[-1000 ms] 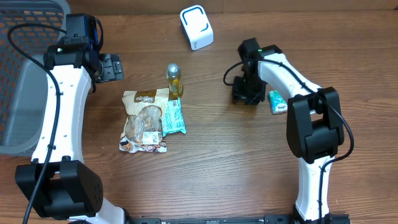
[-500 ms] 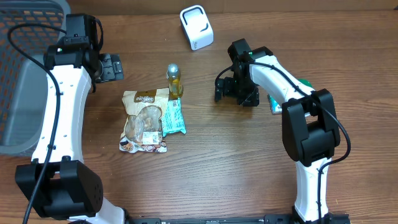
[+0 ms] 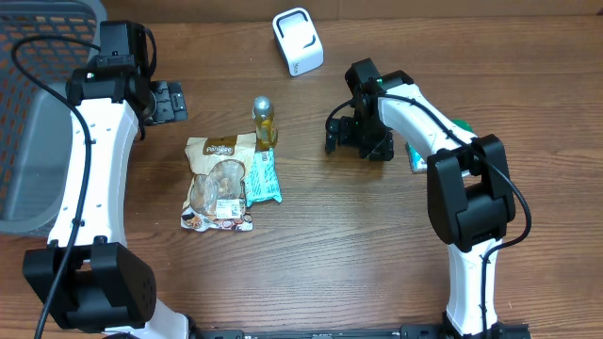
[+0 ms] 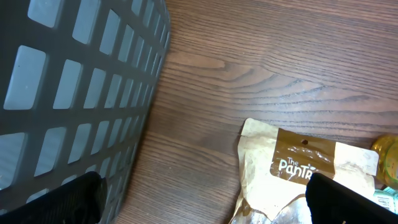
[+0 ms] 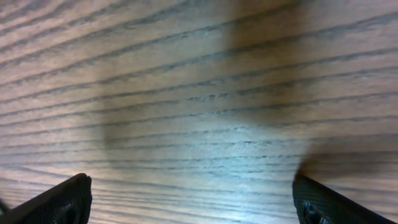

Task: Scan the item barcode
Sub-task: 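Open the right gripper and lift away from the tissue pack, then move the right gripper left over the yellow-capped bottle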

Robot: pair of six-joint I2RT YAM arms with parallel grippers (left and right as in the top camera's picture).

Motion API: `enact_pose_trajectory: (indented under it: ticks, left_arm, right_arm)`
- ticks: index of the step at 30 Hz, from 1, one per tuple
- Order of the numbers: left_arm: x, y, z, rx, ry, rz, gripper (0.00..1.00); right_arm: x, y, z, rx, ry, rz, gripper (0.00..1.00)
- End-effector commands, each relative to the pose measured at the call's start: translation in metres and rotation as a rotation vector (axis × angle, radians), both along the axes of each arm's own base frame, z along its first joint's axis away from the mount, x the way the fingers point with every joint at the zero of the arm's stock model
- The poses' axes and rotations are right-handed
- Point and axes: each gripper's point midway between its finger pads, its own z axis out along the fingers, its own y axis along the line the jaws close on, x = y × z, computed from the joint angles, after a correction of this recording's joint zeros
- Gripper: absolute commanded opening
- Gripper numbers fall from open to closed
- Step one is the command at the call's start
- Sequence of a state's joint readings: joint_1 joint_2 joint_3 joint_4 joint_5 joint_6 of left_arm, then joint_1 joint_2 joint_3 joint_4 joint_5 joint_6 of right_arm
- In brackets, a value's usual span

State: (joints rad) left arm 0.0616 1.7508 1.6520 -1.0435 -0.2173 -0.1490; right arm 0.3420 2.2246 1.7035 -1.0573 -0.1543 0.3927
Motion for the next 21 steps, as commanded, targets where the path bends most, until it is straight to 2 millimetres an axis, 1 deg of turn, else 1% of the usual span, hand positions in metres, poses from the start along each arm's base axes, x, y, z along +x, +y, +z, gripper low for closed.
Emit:
enact_pose_trajectory:
  ticks: [1, 11, 21]
  left_arm:
    - [0.003, 0.004, 0.012, 0.007, -0.031, -0.004, 1.0]
    - [0.003, 0.004, 0.012, 0.007, -0.031, -0.004, 1.0]
    - [0.003, 0.004, 0.012, 0.007, -0.031, -0.004, 1.0]
  right_arm:
    - [0.004, -0.003, -0.007, -0.021, -0.019, -0.001, 1.0]
    - [0.033, 0.007, -0.003, 0.022, -0.14, -0.003, 1.0]
    - [0.05, 0.013, 0.001, 0.049, -0.213, -0.004, 1.0]
